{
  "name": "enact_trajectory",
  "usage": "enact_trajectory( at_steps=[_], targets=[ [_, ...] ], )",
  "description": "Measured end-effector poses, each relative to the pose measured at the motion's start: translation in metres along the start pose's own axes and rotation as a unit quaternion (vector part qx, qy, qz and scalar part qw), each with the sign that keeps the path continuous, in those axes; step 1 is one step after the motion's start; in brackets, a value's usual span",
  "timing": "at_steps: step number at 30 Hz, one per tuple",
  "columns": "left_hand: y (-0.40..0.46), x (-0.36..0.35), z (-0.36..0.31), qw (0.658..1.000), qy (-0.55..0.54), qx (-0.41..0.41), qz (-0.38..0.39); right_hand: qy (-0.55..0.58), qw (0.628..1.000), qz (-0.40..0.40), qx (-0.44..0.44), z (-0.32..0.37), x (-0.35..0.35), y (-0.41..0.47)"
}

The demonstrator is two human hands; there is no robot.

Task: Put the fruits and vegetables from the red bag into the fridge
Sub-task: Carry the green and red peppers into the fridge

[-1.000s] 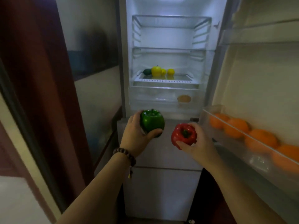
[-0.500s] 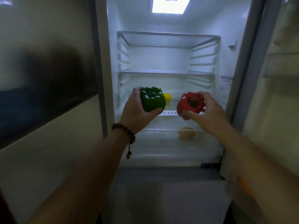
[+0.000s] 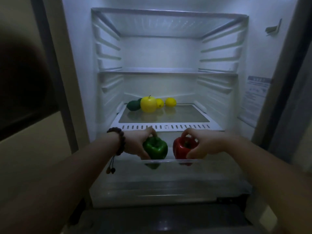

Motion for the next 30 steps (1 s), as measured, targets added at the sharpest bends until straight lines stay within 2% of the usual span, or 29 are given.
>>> enact_trajectory(
  at_steps=[5, 11, 18, 22, 26, 30],
  targets=[
    [0.029, -0.024, 0.015, 0.995, -0.003, 0.031, 0.097, -0.058, 0.994, 0.090, -0.029, -0.015, -0.018, 0.023],
    [0.062, -0.038, 0.024, 0.999, -0.015, 0.018, 0.036, -0.102, 0.986, 0.125, -0.053, -0.031, -0.037, 0.058],
    [0.085, -0.054, 0.046, 0.989, -0.096, 0.111, -0.025, -0.014, 0.995, 0.072, -0.067, -0.032, -0.044, 0.087],
    [0.088, -0.057, 0.047, 0.986, -0.111, 0.104, -0.066, 0.021, 0.995, 0.040, -0.088, -0.036, -0.051, 0.095],
    [0.088, -0.064, 0.046, 0.979, -0.150, 0.121, -0.068, 0.031, 0.992, 0.010, -0.124, -0.040, -0.057, 0.100],
    [0.089, -0.061, 0.042, 0.984, -0.124, 0.112, -0.064, 0.020, 0.992, 0.003, -0.126, -0.037, -0.058, 0.100]
  ],
)
Point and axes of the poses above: each hand's wrist, its own y-axis towards the middle knuckle, its own x-axis out of the back of the hand, z = x × y, the point moved 2 cm from there along y, towards the middle knuckle, and after that the axes turned 5 degrees about -z, right-handed, at the moved point
